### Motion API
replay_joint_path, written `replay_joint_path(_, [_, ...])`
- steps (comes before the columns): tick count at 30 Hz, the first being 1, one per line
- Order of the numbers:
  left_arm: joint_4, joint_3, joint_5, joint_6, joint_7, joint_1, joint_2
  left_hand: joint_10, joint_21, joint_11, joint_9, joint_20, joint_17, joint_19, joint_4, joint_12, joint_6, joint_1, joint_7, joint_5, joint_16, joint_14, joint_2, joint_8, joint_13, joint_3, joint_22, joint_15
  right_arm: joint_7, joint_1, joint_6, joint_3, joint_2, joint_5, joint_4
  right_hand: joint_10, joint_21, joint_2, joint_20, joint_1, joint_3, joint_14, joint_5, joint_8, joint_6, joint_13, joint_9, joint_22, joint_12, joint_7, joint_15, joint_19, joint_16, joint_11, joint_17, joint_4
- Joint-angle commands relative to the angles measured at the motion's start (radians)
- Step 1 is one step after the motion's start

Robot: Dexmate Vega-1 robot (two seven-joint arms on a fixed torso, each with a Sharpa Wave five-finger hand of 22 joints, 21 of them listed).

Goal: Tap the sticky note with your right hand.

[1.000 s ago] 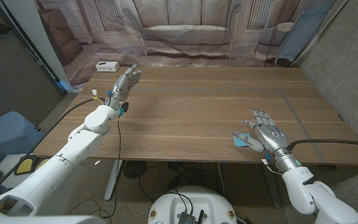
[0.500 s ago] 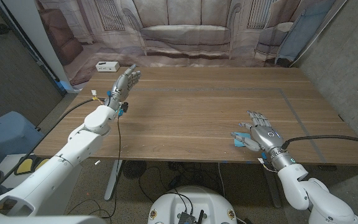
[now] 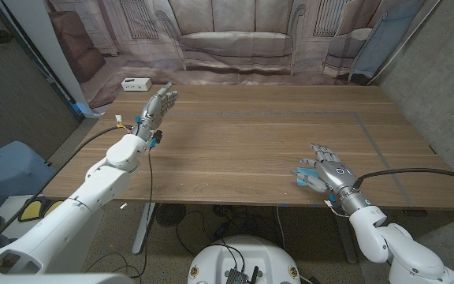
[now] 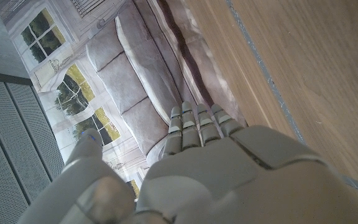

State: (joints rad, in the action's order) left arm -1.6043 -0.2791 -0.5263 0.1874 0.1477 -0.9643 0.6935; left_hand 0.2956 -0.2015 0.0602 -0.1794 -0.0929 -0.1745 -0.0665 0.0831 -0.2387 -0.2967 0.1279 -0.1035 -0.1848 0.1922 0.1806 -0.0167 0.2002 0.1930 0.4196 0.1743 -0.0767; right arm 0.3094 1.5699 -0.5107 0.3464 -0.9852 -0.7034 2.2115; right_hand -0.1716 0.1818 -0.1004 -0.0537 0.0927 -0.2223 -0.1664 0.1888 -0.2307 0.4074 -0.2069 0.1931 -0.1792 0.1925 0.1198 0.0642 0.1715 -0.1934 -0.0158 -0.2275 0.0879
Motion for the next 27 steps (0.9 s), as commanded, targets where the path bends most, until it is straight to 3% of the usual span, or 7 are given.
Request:
replay_joint_path(1, [-0.005, 0.001, 0.003, -0.006, 0.005, -0.001, 0.001, 0.01, 0.001, 0.006, -0.001, -0.008, -0.002, -0.004, 0.006, 0.003, -0.009, 0.004, 0.002, 0.004, -0.001, 0.009, 0.008, -0.003, 0.002, 0.003, 0.005, 0.002, -0.006, -0.053, -0.018, 0.054, -0.025, 0.037, -0.014, -0.096, 0.012, -0.007, -0.004, 0.007, -0.011, -0.246, 0.002, -0.001, 0.003, -0.005, 0.001, -0.004, 0.006, -0.005, 0.003, 0.158, -0.007, 0.008, -0.002, -0.001])
replay_joint_path(27, [-0.008, 0.003, -0.001, -0.02, 0.01, -0.003, 0.004, 0.012, 0.001, 0.004, -0.001, -0.008, -0.002, -0.005, 0.01, 0.007, -0.009, 0.005, 0.001, 0.004, -0.003, 0.01, 0.012, -0.006, 0.002, 0.003, 0.005, 0.001, -0.023, -0.134, -0.041, 0.139, -0.061, 0.077, -0.041, -0.084, 0.023, -0.012, -0.01, 0.02, -0.022, -0.233, -0.001, 0.0, 0.028, -0.004, 0.0, -0.004, 0.014, 0.0, 0.002, 0.139, -0.016, 0.015, 0.001, 0.006])
